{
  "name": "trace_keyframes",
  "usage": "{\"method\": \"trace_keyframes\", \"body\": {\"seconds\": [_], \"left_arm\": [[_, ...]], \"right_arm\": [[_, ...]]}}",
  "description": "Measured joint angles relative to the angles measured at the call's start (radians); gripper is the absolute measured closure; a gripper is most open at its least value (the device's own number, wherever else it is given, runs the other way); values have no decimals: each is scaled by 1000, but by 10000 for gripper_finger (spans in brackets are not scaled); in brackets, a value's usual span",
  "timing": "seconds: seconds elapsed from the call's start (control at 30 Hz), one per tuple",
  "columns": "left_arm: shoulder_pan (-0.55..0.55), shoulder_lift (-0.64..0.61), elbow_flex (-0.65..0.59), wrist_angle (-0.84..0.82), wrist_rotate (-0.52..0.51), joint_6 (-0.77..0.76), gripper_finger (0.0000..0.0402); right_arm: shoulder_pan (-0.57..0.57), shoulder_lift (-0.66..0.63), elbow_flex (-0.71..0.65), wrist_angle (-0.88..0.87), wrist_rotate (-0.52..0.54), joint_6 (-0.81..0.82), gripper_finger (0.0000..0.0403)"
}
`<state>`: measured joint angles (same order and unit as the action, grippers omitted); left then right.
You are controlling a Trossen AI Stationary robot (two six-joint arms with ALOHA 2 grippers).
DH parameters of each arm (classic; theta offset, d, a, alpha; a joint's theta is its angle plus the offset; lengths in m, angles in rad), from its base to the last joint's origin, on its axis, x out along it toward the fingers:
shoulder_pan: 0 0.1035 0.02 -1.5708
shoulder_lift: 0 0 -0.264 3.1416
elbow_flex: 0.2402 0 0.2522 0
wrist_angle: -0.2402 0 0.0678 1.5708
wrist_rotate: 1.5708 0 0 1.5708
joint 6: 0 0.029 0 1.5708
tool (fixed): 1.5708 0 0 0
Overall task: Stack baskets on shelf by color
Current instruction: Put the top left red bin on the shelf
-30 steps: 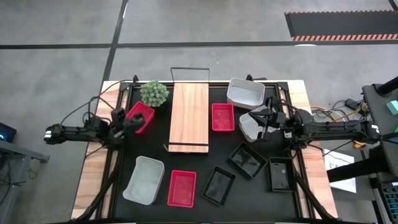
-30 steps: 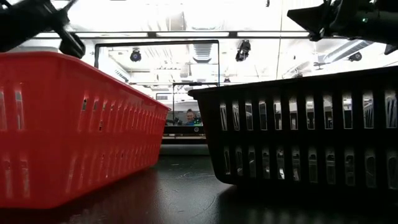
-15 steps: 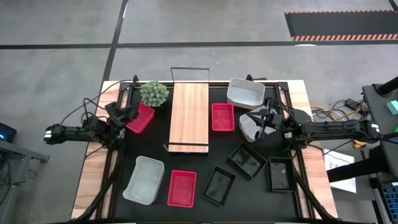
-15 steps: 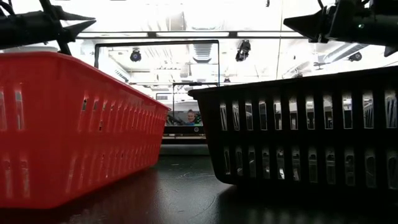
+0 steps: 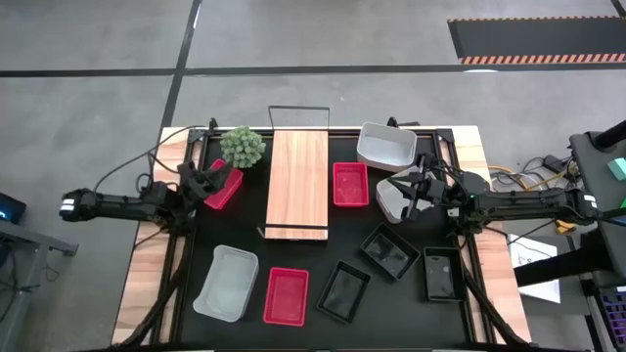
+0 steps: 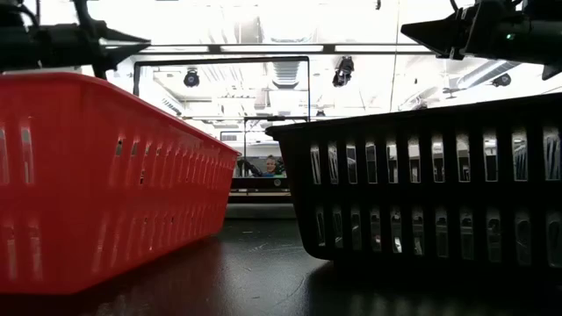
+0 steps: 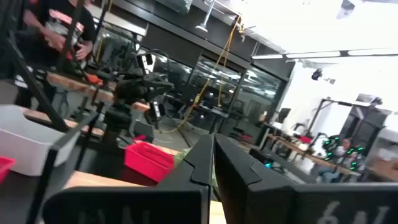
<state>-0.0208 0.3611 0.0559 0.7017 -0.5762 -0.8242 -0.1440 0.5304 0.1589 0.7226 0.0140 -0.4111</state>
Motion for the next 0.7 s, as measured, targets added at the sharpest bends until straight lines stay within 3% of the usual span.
{"method": "trace_keyframes", "body": {"seconds": [0.1, 0.23, 0.3, 0.5, 0.6, 0.7], "left_arm": [[0, 89, 44, 2, 75, 50, 402], [0, 169, 104, 1, 226, 305, 402], [0, 205, 127, 4, 286, 326, 402], [1, 311, 204, -41, 296, 300, 402], [0, 339, 282, -217, 299, 259, 402], [-1, 377, 386, -555, 282, 193, 402]], "right_arm": [[0, 0, 0, -1, 1, 39, 394], [0, 3, 0, -15, 1, 107, 394], [0, 3, 0, -14, 1, 132, 394], [0, 2, 0, 5, 4, 129, 394], [0, 1, 0, 26, 4, 138, 394], [0, 2, 0, 22, 4, 155, 394]]}}
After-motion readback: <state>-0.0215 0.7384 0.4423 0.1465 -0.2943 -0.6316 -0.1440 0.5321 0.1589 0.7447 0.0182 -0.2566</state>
